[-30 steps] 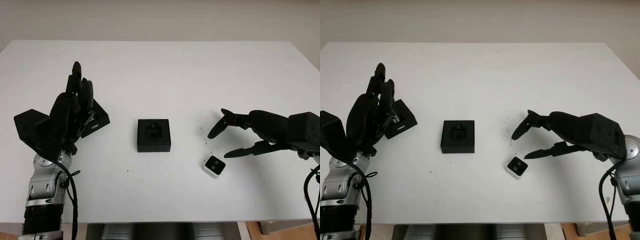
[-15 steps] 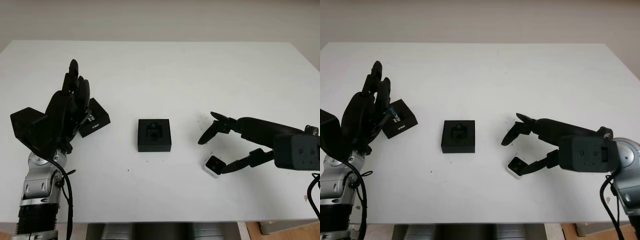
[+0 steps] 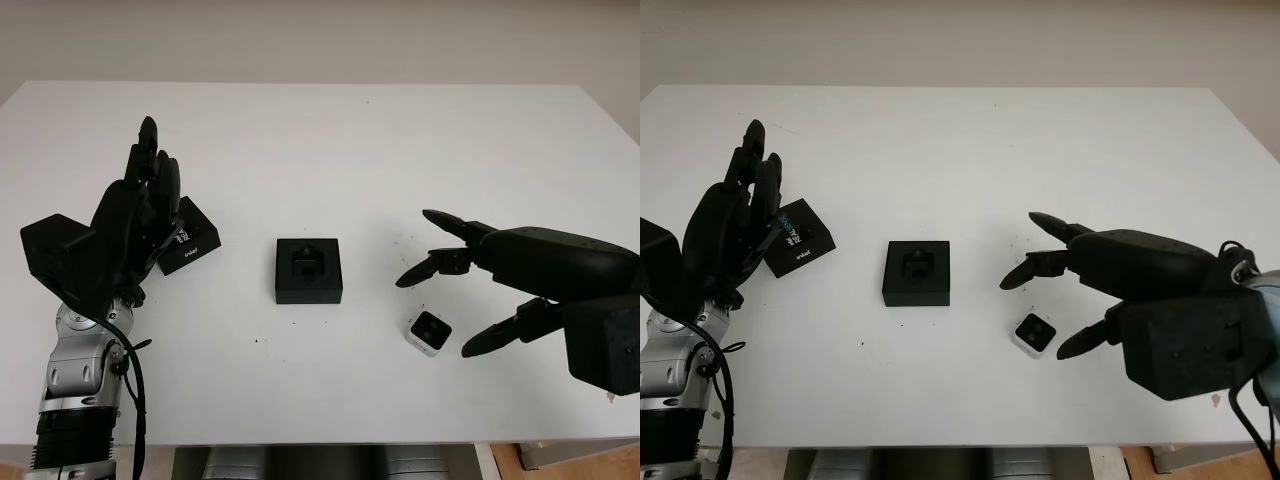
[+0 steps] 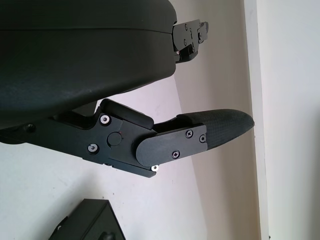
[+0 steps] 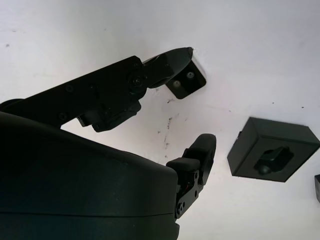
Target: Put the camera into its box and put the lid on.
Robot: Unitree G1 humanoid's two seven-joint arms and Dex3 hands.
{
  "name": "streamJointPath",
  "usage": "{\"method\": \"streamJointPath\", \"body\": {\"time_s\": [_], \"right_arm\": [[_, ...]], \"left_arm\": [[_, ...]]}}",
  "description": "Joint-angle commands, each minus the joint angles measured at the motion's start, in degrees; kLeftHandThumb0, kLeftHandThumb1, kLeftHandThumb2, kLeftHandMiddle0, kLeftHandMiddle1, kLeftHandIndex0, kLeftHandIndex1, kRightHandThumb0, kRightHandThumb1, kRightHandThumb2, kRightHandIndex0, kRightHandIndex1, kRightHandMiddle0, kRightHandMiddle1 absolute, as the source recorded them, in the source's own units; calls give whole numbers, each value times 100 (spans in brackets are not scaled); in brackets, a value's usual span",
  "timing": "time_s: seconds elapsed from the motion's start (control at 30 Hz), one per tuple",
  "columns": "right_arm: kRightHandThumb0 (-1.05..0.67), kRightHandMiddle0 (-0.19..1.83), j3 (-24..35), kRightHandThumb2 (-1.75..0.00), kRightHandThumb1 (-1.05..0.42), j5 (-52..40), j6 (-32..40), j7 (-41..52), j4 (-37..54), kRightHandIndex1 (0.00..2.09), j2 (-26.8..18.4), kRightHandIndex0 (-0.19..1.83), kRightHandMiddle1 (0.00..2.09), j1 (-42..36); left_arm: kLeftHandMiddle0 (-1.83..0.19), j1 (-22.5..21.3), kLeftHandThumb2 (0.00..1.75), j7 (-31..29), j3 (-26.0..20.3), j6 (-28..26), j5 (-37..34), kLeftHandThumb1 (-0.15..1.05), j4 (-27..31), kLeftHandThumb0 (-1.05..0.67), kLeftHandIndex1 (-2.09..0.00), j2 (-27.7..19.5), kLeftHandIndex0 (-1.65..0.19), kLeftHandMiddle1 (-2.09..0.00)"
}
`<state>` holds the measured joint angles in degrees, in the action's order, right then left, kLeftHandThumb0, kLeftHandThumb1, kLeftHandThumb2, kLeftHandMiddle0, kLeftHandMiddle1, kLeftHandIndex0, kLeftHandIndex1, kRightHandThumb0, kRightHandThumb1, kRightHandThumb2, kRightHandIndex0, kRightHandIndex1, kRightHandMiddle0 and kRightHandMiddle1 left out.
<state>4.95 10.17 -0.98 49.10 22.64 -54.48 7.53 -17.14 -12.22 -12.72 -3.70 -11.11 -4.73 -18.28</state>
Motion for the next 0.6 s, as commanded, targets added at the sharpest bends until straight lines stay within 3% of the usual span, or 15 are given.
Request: {"method": "streamJointPath", "body": {"time_s": [0.0,0.33,0.57], "right_arm": [[-32,41,29,-5,-82,141,-213,-116,27,3,-100,-19,43,-9],[-39,55,-190,-5,-80,1051,-1636,-1038,-568,8,8,-10,41,-30],[-47,56,-342,-6,-82,1458,-1856,-1365,-760,7,70,-9,38,-71]], "left_arm": [[19,-38,65,-18,0,2,22,105,69,-80,0,-34,19,0],[19,-10,64,-36,-4,-56,-24,105,102,-79,0,-11,19,0],[19,-9,65,-36,-2,-77,-18,105,114,-79,0,-3,19,0]]}}
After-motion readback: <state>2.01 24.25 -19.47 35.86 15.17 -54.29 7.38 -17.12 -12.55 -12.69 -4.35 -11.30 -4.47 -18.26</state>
